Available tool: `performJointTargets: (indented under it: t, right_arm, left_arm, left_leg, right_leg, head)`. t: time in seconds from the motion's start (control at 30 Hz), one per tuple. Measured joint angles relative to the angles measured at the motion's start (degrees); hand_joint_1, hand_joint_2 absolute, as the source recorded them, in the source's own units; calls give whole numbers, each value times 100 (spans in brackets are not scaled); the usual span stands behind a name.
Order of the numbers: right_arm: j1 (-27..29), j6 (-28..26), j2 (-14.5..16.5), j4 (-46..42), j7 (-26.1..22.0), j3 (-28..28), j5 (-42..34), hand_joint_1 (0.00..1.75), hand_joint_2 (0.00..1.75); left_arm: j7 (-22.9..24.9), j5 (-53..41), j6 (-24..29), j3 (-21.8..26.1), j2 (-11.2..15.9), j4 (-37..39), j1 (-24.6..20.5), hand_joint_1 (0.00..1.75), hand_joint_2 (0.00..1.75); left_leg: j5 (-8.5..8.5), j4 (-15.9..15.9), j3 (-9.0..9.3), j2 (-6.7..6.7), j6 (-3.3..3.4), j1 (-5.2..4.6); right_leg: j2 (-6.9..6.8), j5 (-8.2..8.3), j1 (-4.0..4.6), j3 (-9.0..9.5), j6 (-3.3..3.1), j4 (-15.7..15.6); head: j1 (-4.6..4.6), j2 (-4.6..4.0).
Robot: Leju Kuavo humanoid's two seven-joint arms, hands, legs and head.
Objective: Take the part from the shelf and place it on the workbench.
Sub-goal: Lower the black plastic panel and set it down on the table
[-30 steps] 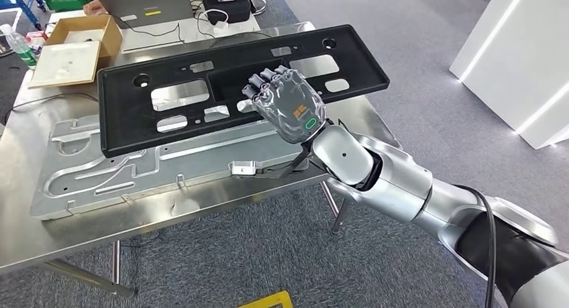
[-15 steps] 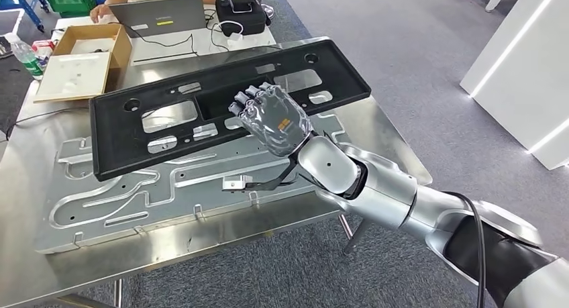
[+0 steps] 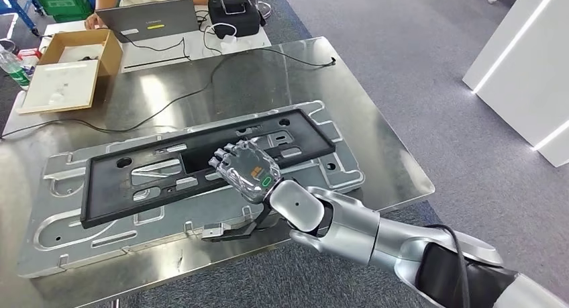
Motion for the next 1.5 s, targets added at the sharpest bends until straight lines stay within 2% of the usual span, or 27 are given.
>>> performJointTargets:
  t: [0.03, 0.07, 0.1, 0.17, 0.23, 0.4, 0.47, 0.53, 0.6, 0.63, 0.73, 1.07, 1.43, 1.5]
  right_arm:
    - [50, -52, 58, 144, -4, -1, -39, 175, 175]
    - [96, -93, 106, 284, -9, -2, -70, 175, 175]
    - [140, -129, 149, 418, -19, -3, -91, 175, 175]
    - [211, -199, 224, 681, -36, -6, -111, 175, 175]
    - [240, -237, 279, 873, -43, -9, -112, 175, 175]
    - [273, -248, 432, 1290, -42, -41, -124, 175, 175]
    - [310, -258, 503, 1483, -37, -73, -131, 87, 87]
    - [343, -291, 572, 1664, -34, -104, -131, 0, 0]
    - [365, -322, 649, 1829, -33, -137, -118, 0, 0]
    - [377, -329, 684, 1898, -25, -150, -108, 0, 0]
    - [425, -327, 752, 2052, 27, -186, -82, 0, 0]
    - [534, -328, 761, 2203, 68, -344, 7, 0, 0]
    - [593, -330, 740, 1849, 59, -395, 72, 0, 0]
    - [596, -370, 729, 1670, 31, -395, 74, 0, 0]
  left_arm:
    - [-1, -4, -4, 5, 0, 0, -2, 0, 175]
    - [-3, -7, -5, 8, -1, 0, -8, 0, 175]
    - [-4, -7, -5, 11, -2, 0, -8, 0, 175]
    - [-7, -7, -5, 17, -4, 0, -7, 0, 175]
    - [-8, -7, -5, 23, -4, 0, -5, 0, 175]
    - [-2, -7, 3, 43, -3, 0, -12, 0, 175]
    - [13, -7, 7, 53, -2, 0, -14, 0, 175]
    - [42, 4, -3, 79, -2, 0, -13, 0, 175]
    - [90, 16, -36, 115, -1, 0, -13, 0, 175]
    - [116, 18, -49, 130, 0, 0, -14, 0, 131]
    - [158, 55, -40, 161, 0, 0, -13, 0, 0]
    - [211, 129, -37, 291, 4, 0, -9, 0, 0]
    - [261, 135, -2, 346, 2, 0, -6, 0, 0]
    - [272, 143, 9, 370, 4, 0, -6, 0, 0]
  left_leg:
    - [2, -58, 2, -4, 54, -1]
    - [23, -66, 3, 1, 102, -5]
    - [82, -64, 10, 1, 124, -3]
    - [97, -65, 15, -3, 133, -15]
    - [90, -67, 15, -5, 145, -23]
    - [63, -66, 25, -3, 187, -31]
    - [56, -64, 26, -4, 197, -34]
    - [49, -63, 27, -2, 208, -38]
    - [43, -61, 30, 2, 214, -41]
    - [41, -61, 33, 2, 215, -41]
    - [37, -65, 43, 1, 214, -40]
    - [30, -96, 85, 7, 194, -38]
    - [28, -101, 97, 10, 188, -32]
    - [16, -88, 92, 11, 204, -41]
  right_leg:
    - [0, -30, 14, -30, 24, 42]
    - [-2, -38, 26, -50, -10, 63]
    - [-5, -45, 35, -53, -65, 74]
    - [-7, -38, 39, -41, -189, 71]
    - [-7, -40, 38, -26, -204, 46]
    - [-6, -46, 38, -1, -188, 9]
    - [-8, -53, 35, 4, -141, 3]
    - [-8, -57, 26, 7, -47, -2]
    - [-6, -63, 17, 10, 42, -7]
    - [-6, -68, 16, 11, 66, -8]
    - [-8, -76, 18, 15, 85, -8]
    - [-4, -91, 34, 32, 96, 0]
    - [1, -94, 40, 33, 92, 8]
    - [3, -89, 22, 37, 110, -7]
  head:
    - [1, 0]
    - [3, 1]
    - [2, 1]
    - [2, 1]
    - [2, 1]
    - [3, 1]
    - [2, 1]
    - [2, 1]
    - [2, 1]
    - [2, 1]
    - [2, 1]
    - [1, 1]
    - [1, 1]
    - [1, 1]
